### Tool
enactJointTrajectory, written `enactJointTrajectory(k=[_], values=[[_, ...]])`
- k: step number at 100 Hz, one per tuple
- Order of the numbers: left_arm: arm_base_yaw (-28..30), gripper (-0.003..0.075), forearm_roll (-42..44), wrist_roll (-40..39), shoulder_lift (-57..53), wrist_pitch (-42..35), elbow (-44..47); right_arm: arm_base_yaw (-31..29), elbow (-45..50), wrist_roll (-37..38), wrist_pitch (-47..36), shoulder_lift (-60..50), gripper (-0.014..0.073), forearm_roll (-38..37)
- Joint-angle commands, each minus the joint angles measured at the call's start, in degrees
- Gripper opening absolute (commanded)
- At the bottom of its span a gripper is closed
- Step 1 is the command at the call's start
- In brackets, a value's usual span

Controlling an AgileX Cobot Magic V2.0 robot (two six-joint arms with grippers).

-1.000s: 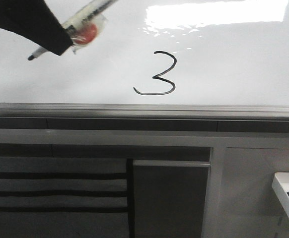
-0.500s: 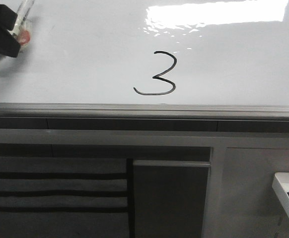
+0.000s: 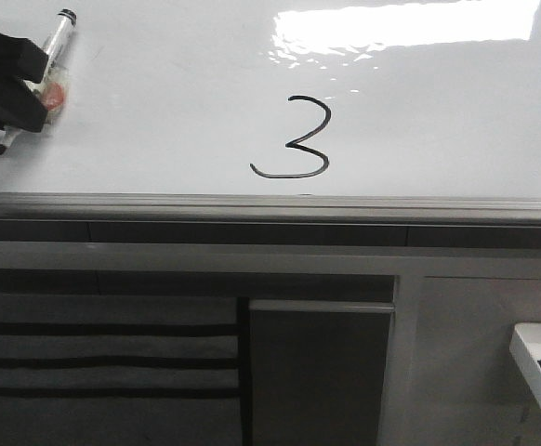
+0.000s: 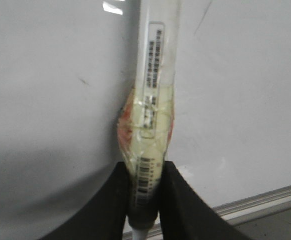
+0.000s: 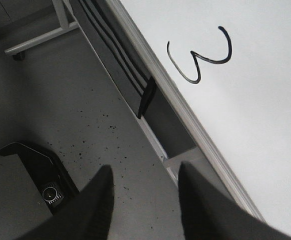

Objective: Write number 3 on whiteboard

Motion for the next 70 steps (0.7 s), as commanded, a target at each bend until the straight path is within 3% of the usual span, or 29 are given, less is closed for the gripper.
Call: enactJointTrajectory(k=[1, 13, 23, 53, 70], values=[[0.16, 0.0216, -0.92, -0.50, -1.62, -3.26, -1.53, -0.32, -1.61, 0.16, -2.27, -1.31, 0.0269, 0.97], [0.16, 0.0366, -0.23, -0.50, -1.62, -3.34, -1.53, -0.32, -1.61, 0.16, -2.27, -1.31, 0.0269, 0.97], [0.16, 0.0437, 0.09, -0.37, -1.62, -3.34, -1.53, -0.32, -1.61, 0.16, -2.27, -1.31, 0.0269, 0.97], [0.16, 0.0443, 1.87, -0.29, -4.89, 0.37, -1.53, -0.32, -1.61, 2.33, -1.81, -2.45, 0.0269, 0.78], [0.16, 0.0443, 3.14, -0.29, -12.99, 4.75, -1.64, -1.15, -1.46, 17.77, -1.92, -5.14, 0.0269, -4.74]])
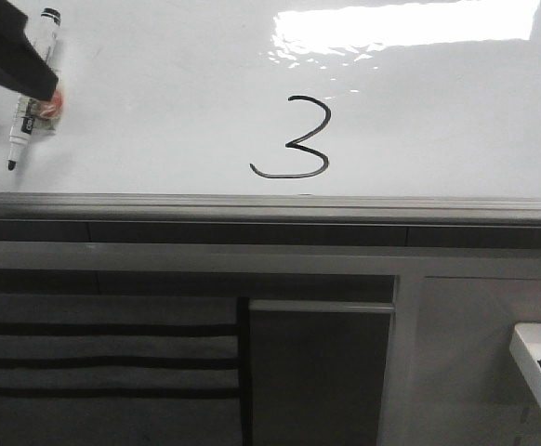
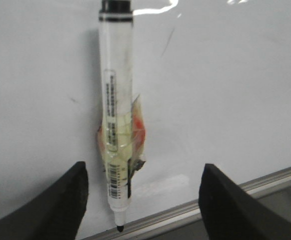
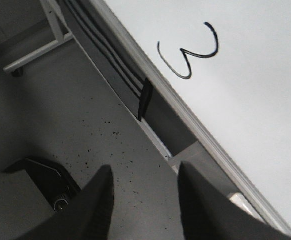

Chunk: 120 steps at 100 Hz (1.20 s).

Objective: Write number 3 on whiteboard

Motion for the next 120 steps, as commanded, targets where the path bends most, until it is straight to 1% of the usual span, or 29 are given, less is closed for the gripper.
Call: enactJointTrajectory(k=[1, 7, 14, 31, 37, 41, 47, 53, 66, 68, 75, 80, 90, 120], values=[[0.16, 0.0443, 0.20, -0.26, -6.06, 0.51, -1.64, -1.04, -1.47, 9.09, -2.34, -2.68, 0.0269, -3.16], [0.16, 0.0443, 1.61, -0.26, -10.02, 2.95, -1.64, -2.48, -1.20, 15.16, -2.34, -3.72, 0.0268, -4.80], [0.16, 0.0443, 2.35, -0.26, -14.78, 5.66, -1.64, -4.39, 0.29, 18.48, -3.56, -5.50, 0.0267, -5.08], [0.16, 0.0443, 7.08, -0.51, -26.58, 12.07, -1.64, -7.11, 7.35, 21.66, -10.29, -12.43, 0.0265, -5.08], [0.16, 0.0443, 9.30, -3.33, -30.80, 13.31, -1.33, -7.11, 10.13, 22.62, -13.17, -15.90, 0.0255, -5.08], [0.16, 0.0443, 11.21, -6.91, -33.38, 13.58, -0.89, -7.11, 12.24, 22.62, -15.51, -18.38, 0.0235, -5.08], [0.16, 0.0443, 14.32, -13.05, -37.12, 13.58, -0.13, -7.11, 15.31, 22.75, -19.02, -21.77, 0.0181, -5.08], [0.16, 0.0443, 18.91, -17.15, -40.20, 13.58, 1.07, -7.11, 17.91, 23.01, -21.87, -25.60, 0.0116, -5.08], [0.16, 0.0443, 29.31, -28.95, -45.86, 12.56, 4.00, -7.11, 23.28, 23.48, -26.20, -32.76, -0.0068, -5.08], [0.16, 0.0443, 30.42, -30.60, -46.53, 12.26, 4.54, -7.11, 23.71, 23.94, -26.55, -33.41, -0.0075, -5.08], [0.16, 0.0443, 35.33, -34.80, -48.31, 11.20, 6.28, -7.20, 25.65, 24.34, -27.89, -36.44, -0.0067, -5.08], [0.16, 0.0443, 37.06, -35.23, -49.05, 10.58, 7.29, -7.20, 26.80, 24.34, -28.75, -37.65, -0.0067, -5.13], [0.16, 0.0443, 37.06, -35.23, -49.33, 11.01, 8.49, -7.20, 28.10, 24.34, -29.33, -38.88, -0.0067, -5.13], [0.16, 0.0443, 37.06, -35.23, -49.20, 11.01, 11.46, -7.20, 28.12, 24.34, -29.33, -38.88, -0.0067, -5.13]])
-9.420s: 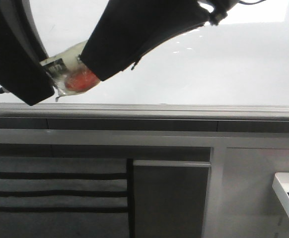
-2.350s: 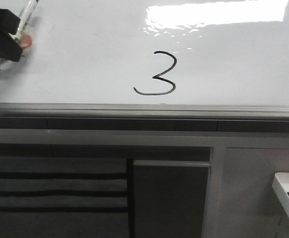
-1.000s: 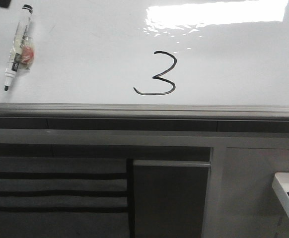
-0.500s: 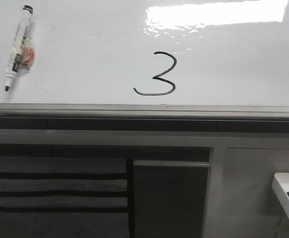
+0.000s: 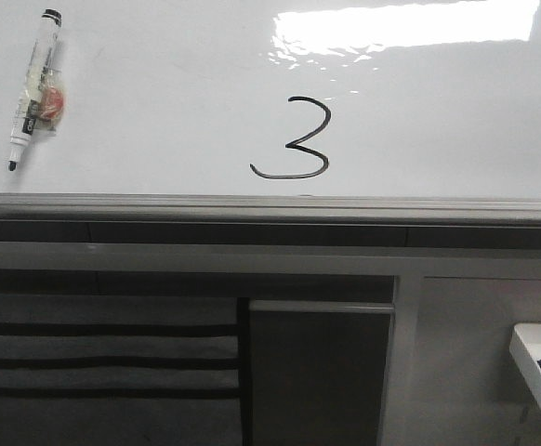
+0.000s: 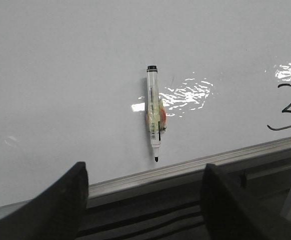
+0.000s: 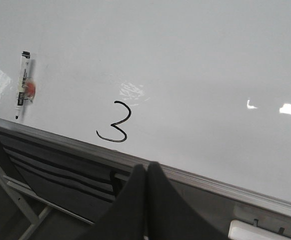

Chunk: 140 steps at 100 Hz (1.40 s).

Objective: Write number 3 on whiteboard

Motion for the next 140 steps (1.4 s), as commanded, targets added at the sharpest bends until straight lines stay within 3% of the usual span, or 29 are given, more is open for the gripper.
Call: enactJointTrajectory(k=[1, 21, 26, 45, 71, 85, 117, 140], values=[[0.07, 0.0443, -0.13, -0.58, 0.50, -4.72, -0.79, -0.42, -1.35, -0.16, -5.11, 0.32, -0.0067, -0.25], [0.07, 0.0437, 1.31, -0.58, 0.37, -6.14, -0.10, -0.42, -1.35, -0.16, -5.11, 0.32, -0.0067, -0.25], [0.23, 0.0421, 4.65, -0.58, -1.11, -8.90, 0.44, -0.42, -1.35, -0.16, -5.11, 0.32, -0.0067, -0.25], [3.25, 0.0346, 4.65, -0.58, -9.32, -12.56, 5.92, -0.42, -1.35, -0.16, -5.11, 0.32, -0.0067, -0.25], [7.84, 0.0086, 6.35, -0.58, -18.17, -21.63, 18.11, -0.42, -1.35, -0.16, -5.11, 0.32, -0.0067, -0.25], [8.83, -0.0010, 5.11, -0.58, -21.35, -26.54, 24.56, -0.42, -1.35, -0.16, -5.11, 0.32, -0.0067, -0.25], [9.18, -0.0018, -1.05, -0.58, -25.01, -34.94, 36.01, -0.42, -1.35, -0.16, -5.15, 0.32, -0.0067, -0.25], [9.06, -0.0018, -1.40, -0.58, -25.01, -33.18, 35.74, -0.42, -1.35, -0.16, -5.15, 0.32, -0.0067, -0.25]])
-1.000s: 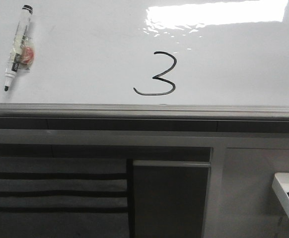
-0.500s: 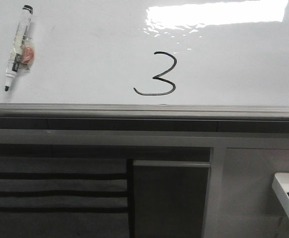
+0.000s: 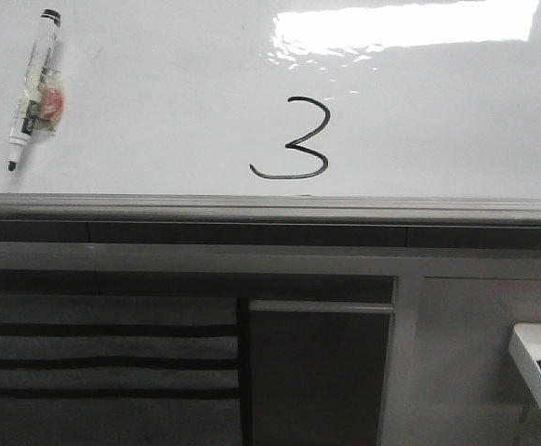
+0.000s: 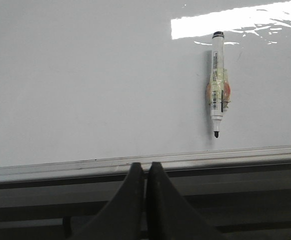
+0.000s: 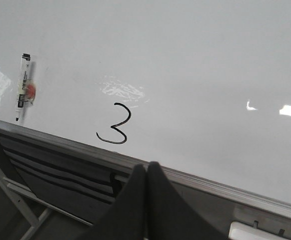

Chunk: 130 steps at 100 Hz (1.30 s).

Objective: Write number 3 on whiteboard

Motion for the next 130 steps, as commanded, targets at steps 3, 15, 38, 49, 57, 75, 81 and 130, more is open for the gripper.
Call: enactJointTrajectory(k=[3, 15, 38, 49, 57, 75, 81, 130], values=[[-0.02, -0.0018, -0.82, -0.58, -1.77, -5.03, 0.05, -0.42, -1.35, -0.16, -4.77, 0.40, -0.0067, -0.25], [-0.02, -0.0018, -0.82, -0.58, -1.77, -5.03, 0.05, -0.42, -1.35, -0.16, -4.77, 0.40, -0.0067, -0.25], [-0.02, -0.0018, -0.82, -0.58, -1.77, -5.03, 0.05, -0.42, -1.35, -0.16, -4.77, 0.40, -0.0067, -0.25], [-0.02, -0.0018, -0.82, -0.58, -1.77, -5.03, 0.05, -0.42, -1.35, -0.16, -4.77, 0.40, -0.0067, -0.25], [-0.02, -0.0018, -0.82, -0.58, -1.77, -5.03, 0.05, -0.42, -1.35, -0.16, -4.77, 0.40, -0.0067, -0.25], [-0.02, -0.0018, -0.82, -0.58, -1.77, -5.03, 0.05, -0.28, -0.50, -0.16, -5.38, -1.12, -0.0067, -0.51], [-0.02, -0.0018, -0.82, -0.58, -1.77, -5.03, 0.05, -1.48, 1.38, -0.26, -6.67, -3.72, -0.0067, -1.48], [-0.02, -0.0018, -0.82, -0.58, -1.77, -5.03, 0.05, -20.66, 35.29, -0.26, -35.67, -24.46, -0.0067, -0.72]])
